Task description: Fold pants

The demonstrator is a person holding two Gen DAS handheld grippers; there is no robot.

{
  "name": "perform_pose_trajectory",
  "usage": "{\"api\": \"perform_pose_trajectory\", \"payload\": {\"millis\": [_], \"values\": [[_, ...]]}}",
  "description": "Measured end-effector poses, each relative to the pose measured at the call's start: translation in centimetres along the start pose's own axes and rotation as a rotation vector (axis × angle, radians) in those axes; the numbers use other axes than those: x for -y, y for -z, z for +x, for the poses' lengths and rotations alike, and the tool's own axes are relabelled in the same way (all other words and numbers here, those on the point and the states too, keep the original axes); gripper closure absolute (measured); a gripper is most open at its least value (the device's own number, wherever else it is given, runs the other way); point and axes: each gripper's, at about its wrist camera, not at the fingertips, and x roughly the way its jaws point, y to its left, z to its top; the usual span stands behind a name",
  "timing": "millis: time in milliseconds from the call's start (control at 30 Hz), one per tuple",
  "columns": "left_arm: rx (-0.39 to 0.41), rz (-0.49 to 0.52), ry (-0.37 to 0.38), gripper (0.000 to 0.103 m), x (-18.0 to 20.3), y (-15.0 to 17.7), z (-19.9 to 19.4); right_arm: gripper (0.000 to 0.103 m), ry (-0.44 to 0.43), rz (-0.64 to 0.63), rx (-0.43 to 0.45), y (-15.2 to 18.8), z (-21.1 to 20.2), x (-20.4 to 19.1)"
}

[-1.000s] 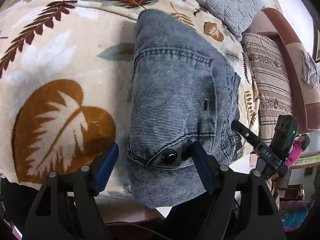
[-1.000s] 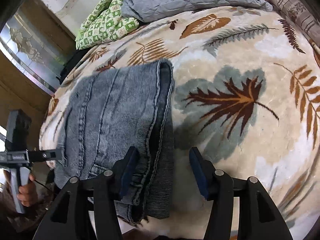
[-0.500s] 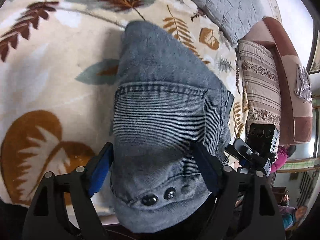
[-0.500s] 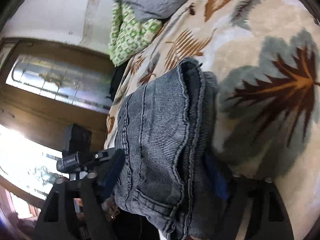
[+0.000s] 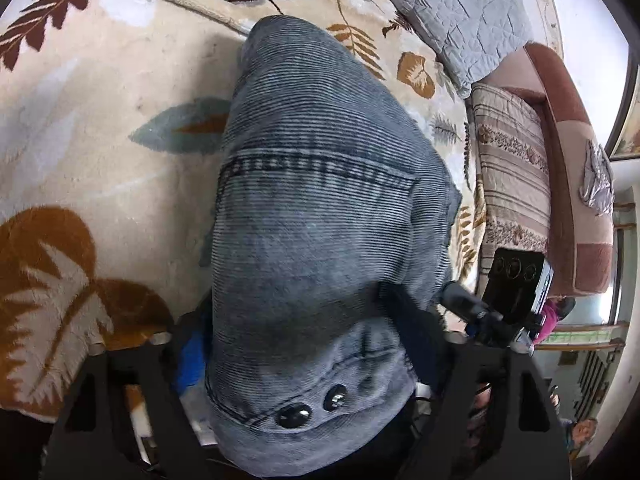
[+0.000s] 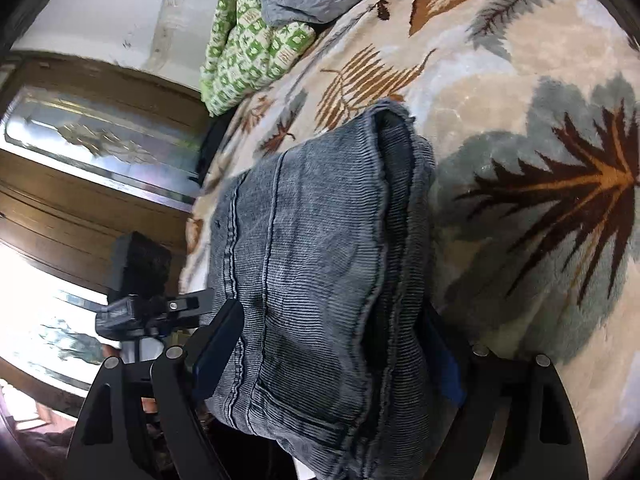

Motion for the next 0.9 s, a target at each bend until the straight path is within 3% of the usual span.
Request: {"api": "perform_pose_trajectory", "payload": {"millis": [100, 200, 267, 500, 700, 900], "values": [[0.016, 0.033, 0.015, 0.06, 1.1, 0.5, -0.9, 0.023, 0.0, -0.017, -0.03, 0.2, 0.3, -2.0], [0.035, 0.072, -0.003, 0.065, 2.1, 0.8, -1.8, 0.022, 0.088, -0.116, -0.058, 0.5, 0.6, -4.7], [0.032, 0.071, 0.014, 0.066, 2.2, 0.6, -2.3, 0.023, 0.127, -0.142, -0.055, 0.3, 0.6, -5.6], [0.14, 0.136, -0.002, 0.066, 3.5, -1.7, -6.8, 0.023, 0.052, -0.168, 0.017, -2.6, -0.6, -8.6], [0.258, 0.196, -0.076, 0.065, 4.8, -6.1, -10.2, 0.023, 0.002, -0.221, 0.102, -7.8, 0.6, -12.4], [0.288, 0.209, -0.13, 0.065, 5.1, -9.4, -10.5, 0.023, -0.007, -0.227, 0.125, -11.8, 2.7, -13.5]]}}
